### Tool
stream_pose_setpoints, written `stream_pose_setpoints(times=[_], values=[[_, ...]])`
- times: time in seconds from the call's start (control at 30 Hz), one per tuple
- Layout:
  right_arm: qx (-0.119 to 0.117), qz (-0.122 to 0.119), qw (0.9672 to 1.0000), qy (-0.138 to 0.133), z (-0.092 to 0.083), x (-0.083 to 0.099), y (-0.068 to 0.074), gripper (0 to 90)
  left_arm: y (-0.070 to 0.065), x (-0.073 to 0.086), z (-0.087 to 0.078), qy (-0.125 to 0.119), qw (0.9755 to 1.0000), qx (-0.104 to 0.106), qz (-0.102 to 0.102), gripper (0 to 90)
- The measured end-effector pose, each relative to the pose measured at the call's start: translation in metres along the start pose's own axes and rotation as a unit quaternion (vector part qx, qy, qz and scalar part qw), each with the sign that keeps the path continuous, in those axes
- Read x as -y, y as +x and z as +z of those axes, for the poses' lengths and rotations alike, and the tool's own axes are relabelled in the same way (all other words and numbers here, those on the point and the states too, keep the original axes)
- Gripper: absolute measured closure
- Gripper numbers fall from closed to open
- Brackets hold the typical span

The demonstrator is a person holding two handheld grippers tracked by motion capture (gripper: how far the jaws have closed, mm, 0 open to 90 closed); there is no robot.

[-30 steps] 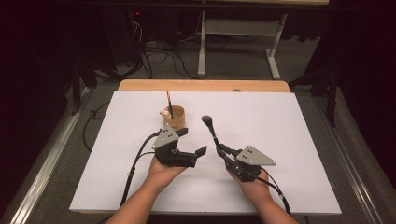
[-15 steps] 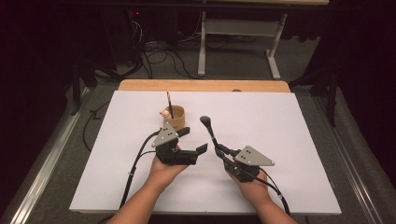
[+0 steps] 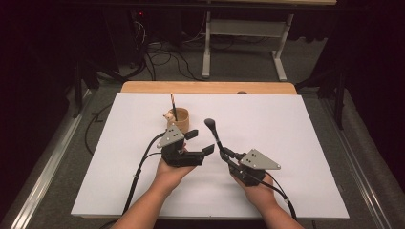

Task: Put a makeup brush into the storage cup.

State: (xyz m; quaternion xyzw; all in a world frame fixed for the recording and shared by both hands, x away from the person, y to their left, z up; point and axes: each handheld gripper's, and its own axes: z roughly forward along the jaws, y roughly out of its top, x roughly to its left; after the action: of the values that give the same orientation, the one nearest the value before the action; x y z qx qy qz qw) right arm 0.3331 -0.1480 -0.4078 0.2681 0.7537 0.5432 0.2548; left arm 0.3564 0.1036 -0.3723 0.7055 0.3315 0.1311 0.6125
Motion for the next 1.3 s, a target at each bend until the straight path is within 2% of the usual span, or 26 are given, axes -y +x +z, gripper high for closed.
stream_pose_setpoints(times=[0.3,0.53,0.97,1.3], values=[[0.0,0.0,1.0,0.0,0.0,0.0,0.0,81.5,0.001,-0.004,0.003,0.01,0.9999,0.012,0.004,27.8],[0.003,-0.001,1.0,-0.001,-0.001,0.0,0.0,81.5,0.003,-0.005,0.007,0.011,0.9998,0.019,-0.002,33.2],[-0.004,-0.004,1.0,-0.003,0.001,0.001,0.001,81.5,0.0,-0.003,0.011,0.0,0.9989,0.045,-0.012,42.2],[-0.013,-0.007,0.9999,-0.006,0.002,0.001,0.004,81.5,0.0,-0.003,0.01,-0.004,0.9986,0.051,-0.011,49.2]])
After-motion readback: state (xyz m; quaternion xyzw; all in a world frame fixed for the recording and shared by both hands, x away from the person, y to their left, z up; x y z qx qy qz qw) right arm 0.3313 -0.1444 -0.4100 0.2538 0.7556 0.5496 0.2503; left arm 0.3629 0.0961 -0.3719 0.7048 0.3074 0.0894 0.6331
